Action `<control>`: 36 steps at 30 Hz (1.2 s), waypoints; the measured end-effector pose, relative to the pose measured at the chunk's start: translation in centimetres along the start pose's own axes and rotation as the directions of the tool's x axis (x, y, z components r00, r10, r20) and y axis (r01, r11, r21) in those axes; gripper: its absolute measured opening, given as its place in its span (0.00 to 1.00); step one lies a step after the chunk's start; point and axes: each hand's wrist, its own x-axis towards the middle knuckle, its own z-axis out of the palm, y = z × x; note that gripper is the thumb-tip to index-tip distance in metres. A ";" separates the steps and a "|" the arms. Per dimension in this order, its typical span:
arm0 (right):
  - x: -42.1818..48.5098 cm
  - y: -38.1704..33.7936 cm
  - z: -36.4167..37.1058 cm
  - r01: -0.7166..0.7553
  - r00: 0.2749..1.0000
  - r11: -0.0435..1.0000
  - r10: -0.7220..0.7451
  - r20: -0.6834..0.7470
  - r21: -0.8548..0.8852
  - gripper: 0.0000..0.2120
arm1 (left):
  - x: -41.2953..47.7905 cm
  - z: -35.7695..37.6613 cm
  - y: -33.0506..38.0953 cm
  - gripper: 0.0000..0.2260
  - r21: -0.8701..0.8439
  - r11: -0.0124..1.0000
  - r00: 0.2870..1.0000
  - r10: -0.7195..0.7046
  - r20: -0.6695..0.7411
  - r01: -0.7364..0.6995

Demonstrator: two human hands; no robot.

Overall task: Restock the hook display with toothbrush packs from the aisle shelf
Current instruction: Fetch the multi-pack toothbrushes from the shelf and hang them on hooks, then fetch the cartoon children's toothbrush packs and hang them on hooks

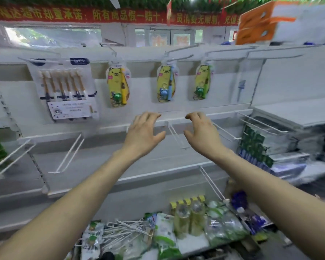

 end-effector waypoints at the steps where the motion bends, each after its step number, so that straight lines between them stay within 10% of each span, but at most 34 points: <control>1: -1.3 2.4 -1.4 -0.019 1.000 0.998 0.018 -0.014 -0.052 0.20 | 0.3 1.6 2.9 0.27 0.004 0.999 0.999 0.035 0.031 -0.035; 13: -16.0 31.0 -19.7 -0.440 0.896 0.758 0.405 -0.181 -0.482 0.24 | 5.2 22.6 36.4 0.30 -0.201 0.870 0.832 0.491 0.259 -0.451; 36: -35.8 78.4 -42.4 -0.839 0.318 0.038 0.843 -0.434 -0.542 0.26 | 9.0 62.5 94.2 0.31 -0.585 0.372 0.266 0.927 0.263 -0.721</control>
